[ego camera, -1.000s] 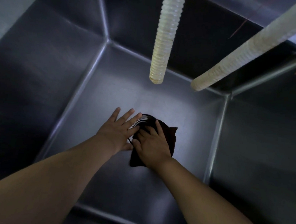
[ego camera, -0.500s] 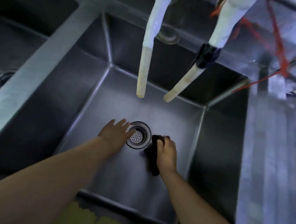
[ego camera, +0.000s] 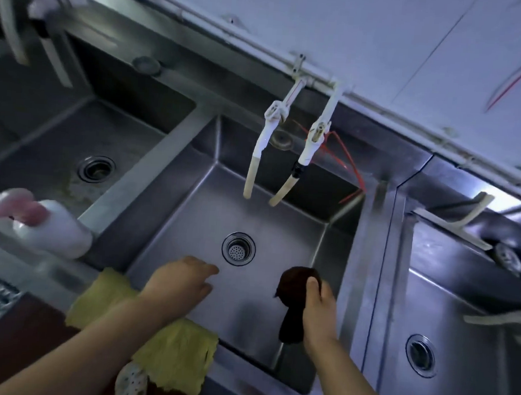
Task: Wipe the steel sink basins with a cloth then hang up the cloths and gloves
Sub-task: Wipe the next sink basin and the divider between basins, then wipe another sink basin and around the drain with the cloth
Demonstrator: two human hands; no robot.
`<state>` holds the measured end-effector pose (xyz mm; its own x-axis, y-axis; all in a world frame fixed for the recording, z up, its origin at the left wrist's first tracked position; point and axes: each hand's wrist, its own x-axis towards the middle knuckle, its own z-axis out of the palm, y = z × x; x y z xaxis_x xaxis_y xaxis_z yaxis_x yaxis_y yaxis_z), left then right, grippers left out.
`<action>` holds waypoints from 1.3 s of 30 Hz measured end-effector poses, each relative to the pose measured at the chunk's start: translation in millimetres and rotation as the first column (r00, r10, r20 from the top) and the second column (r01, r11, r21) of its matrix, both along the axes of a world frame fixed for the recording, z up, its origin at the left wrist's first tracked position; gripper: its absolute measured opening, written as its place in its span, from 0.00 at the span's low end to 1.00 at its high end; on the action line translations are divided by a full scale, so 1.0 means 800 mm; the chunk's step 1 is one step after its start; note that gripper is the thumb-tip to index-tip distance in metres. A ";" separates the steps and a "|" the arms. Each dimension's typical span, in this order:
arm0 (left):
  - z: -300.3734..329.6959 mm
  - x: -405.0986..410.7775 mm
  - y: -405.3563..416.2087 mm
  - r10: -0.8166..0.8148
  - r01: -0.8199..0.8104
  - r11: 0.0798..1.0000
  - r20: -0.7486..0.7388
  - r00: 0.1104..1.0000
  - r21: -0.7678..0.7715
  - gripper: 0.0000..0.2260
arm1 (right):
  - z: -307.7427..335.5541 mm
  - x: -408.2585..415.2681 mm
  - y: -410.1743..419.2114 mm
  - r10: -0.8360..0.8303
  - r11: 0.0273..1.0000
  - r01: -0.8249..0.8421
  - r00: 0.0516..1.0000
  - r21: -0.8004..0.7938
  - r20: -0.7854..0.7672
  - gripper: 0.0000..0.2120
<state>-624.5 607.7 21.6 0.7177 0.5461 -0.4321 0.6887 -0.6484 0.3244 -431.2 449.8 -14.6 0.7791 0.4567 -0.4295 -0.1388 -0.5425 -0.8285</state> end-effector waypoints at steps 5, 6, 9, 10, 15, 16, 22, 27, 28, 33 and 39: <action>0.060 -0.040 -0.031 0.055 -0.065 0.997 0.199 0.978 0.043 0.21 | 0.064 -0.062 0.022 0.209 0.970 -0.207 0.978 0.125 0.001 0.08; 0.073 -0.045 -0.030 0.069 -0.086 0.994 0.237 0.969 0.064 0.22 | 0.078 -0.078 0.031 0.259 0.955 -0.258 0.966 0.148 0.014 0.08; 0.111 -0.061 -0.017 0.137 -0.191 0.975 0.380 0.915 0.110 0.27 | 0.126 -0.131 0.063 0.398 0.876 -0.392 0.917 0.282 0.038 0.09; 0.124 -0.070 -0.008 0.153 -0.225 0.967 0.427 0.891 0.124 0.28 | 0.142 -0.150 0.073 0.443 0.840 -0.429 0.896 0.332 0.038 0.10; 0.189 -0.155 0.050 0.173 -0.332 0.919 0.539 0.824 0.212 0.28 | 0.205 -0.250 0.139 0.518 0.716 -0.455 0.854 0.530 0.033 0.13; 0.201 -0.178 0.062 0.179 -0.352 0.908 0.550 0.816 0.226 0.26 | 0.217 -0.273 0.154 0.521 0.694 -0.446 0.853 0.565 0.034 0.13; 0.242 -0.328 0.128 0.195 -0.412 0.891 0.661 0.725 0.190 0.09 | 0.248 -0.434 0.241 0.469 0.632 -0.365 0.882 0.684 0.039 0.14; 0.216 -0.428 0.182 0.279 -0.511 0.845 0.685 0.673 0.158 0.05 | 0.240 -0.540 0.290 0.408 0.733 -0.338 0.913 0.591 0.016 0.13; 0.207 -0.444 0.192 0.300 -0.533 0.835 0.700 0.648 0.136 0.07 | 0.238 -0.552 0.295 0.406 0.736 -0.330 0.914 0.591 0.006 0.13; 0.170 -0.487 0.240 0.345 -0.544 0.837 0.711 0.613 0.063 0.08 | 0.220 -0.583 0.314 0.402 0.757 -0.354 0.915 0.550 0.035 0.11; 0.158 -0.474 0.275 0.368 -0.557 0.830 0.723 0.585 0.029 0.07 | 0.176 -0.599 0.373 0.290 0.857 -0.237 0.956 0.457 -0.049 0.12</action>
